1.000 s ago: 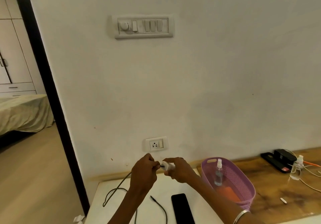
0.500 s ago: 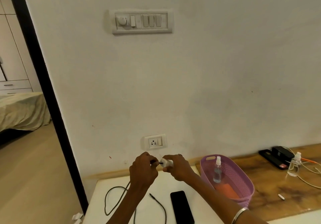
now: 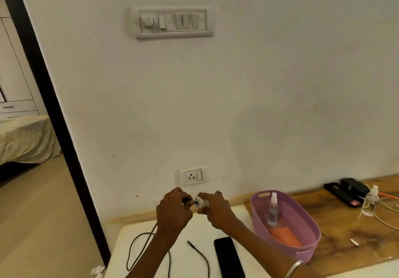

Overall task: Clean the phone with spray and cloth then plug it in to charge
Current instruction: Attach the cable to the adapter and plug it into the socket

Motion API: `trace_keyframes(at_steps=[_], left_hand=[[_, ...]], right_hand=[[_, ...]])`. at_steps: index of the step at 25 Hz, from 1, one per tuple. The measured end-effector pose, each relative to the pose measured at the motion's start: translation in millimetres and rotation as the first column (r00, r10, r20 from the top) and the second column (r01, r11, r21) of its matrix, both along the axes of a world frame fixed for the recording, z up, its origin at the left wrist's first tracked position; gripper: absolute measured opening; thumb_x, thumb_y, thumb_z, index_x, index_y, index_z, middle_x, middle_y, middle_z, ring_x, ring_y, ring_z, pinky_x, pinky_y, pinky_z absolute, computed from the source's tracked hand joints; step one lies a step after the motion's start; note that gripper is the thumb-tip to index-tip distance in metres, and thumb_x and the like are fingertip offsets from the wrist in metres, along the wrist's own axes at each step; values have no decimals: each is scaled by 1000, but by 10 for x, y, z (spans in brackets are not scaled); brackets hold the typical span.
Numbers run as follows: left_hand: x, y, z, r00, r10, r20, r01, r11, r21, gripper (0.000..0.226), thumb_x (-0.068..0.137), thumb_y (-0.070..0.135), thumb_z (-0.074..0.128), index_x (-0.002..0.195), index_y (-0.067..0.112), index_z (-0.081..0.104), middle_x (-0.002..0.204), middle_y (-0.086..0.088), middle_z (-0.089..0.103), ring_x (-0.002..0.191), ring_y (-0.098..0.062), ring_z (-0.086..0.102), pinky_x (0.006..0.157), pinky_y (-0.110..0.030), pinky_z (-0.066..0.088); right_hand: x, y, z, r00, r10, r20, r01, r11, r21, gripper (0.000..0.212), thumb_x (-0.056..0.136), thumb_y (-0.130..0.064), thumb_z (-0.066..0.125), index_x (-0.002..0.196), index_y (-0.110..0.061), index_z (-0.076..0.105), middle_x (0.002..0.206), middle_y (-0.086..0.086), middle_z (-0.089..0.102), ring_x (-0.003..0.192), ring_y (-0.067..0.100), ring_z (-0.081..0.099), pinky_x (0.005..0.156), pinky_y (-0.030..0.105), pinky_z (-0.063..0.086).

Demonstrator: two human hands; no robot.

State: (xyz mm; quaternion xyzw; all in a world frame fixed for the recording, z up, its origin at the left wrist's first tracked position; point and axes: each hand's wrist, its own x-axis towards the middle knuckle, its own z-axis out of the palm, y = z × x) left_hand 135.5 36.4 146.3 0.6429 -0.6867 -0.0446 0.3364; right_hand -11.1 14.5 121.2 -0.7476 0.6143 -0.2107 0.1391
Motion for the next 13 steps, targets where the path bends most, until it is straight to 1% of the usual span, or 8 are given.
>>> trace_keyframes(at_steps=[2,3,4,6,8,10,12,13], left_hand=[[18,-4,-98,997,-8,-77,15,996,87,5,79,34,76,84,31,76,85,16,69,76,-7,66,54,-16,37],[24,-7,-142,985,-23,-169,46,990,134,8,79,37,77,85,31,76,84,15,71,74,-7,68,57,-17,42],[29,-11,-174,958,-34,-286,87,981,174,12,79,39,78,85,29,76,82,12,73,69,-8,70,59,-18,47],[22,-40,-188,858,1,-514,163,947,275,23,83,41,75,90,18,75,81,3,76,62,-13,74,60,-24,56],[-3,-85,-179,747,65,-662,282,870,404,33,88,42,69,93,10,74,84,-5,78,67,-20,76,61,-29,60],[-48,-122,-202,675,80,-733,407,788,461,34,88,38,69,94,5,75,87,-10,78,76,-23,77,65,-28,60],[-78,-165,-261,623,74,-779,455,775,438,28,88,27,71,96,1,75,88,-15,78,81,-25,77,69,-28,60],[-90,-194,-302,596,89,-798,452,784,425,26,88,22,72,96,-2,75,88,-18,77,80,-25,76,70,-28,60]], right_hand=[[-46,7,-90,1000,5,-5,-5,1000,5,31,90,-18,62,114,-34,52,99,4,47,72,13,49,67,23,51],[-74,9,-131,1000,6,4,-6,1000,-9,34,89,-15,62,112,-37,51,101,3,44,68,9,51,63,19,50],[-104,7,-173,1000,20,24,-19,999,-27,38,89,-11,62,110,-41,50,101,2,42,67,7,53,63,18,52],[-142,28,-238,996,44,80,-43,999,-20,46,89,-7,58,115,-44,50,107,4,42,79,14,61,73,26,57],[-192,-2,-280,993,72,95,-70,997,-22,52,88,-6,55,125,-42,51,118,9,43,96,28,58,82,35,54],[-236,-71,-328,994,77,77,-73,996,-55,52,87,-4,56,128,-35,53,121,13,43,100,34,56,84,39,52],[-238,-87,-317,987,113,111,-111,993,-29,43,88,-7,58,127,-26,56,119,13,47,98,33,59,86,45,54],[-255,-108,-323,989,110,103,-106,993,-46,39,88,-12,61,126,-22,57,117,11,50,92,28,63,85,44,56]])
